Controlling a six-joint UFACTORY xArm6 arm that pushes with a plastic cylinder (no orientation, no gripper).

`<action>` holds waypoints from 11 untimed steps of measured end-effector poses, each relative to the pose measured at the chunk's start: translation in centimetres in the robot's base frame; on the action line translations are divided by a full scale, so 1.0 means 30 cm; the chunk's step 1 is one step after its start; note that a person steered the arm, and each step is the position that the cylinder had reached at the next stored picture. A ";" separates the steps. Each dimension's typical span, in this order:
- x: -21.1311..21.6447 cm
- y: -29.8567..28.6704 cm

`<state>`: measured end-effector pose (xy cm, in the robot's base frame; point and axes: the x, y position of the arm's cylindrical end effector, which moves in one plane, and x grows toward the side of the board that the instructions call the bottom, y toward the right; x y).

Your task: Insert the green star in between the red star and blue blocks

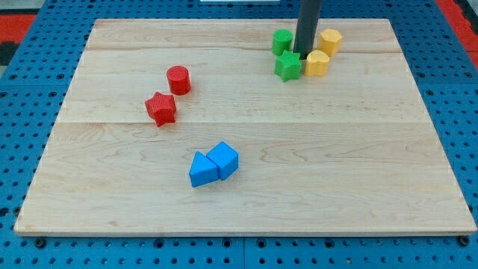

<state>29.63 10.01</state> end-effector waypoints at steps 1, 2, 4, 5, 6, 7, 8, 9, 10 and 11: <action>0.084 -0.015; 0.147 -0.089; 0.407 -0.260; 0.361 -0.191; 0.347 -0.356; 0.337 -0.498; 0.309 -0.546; 0.412 -0.563; 0.474 -0.570; 0.386 -0.631</action>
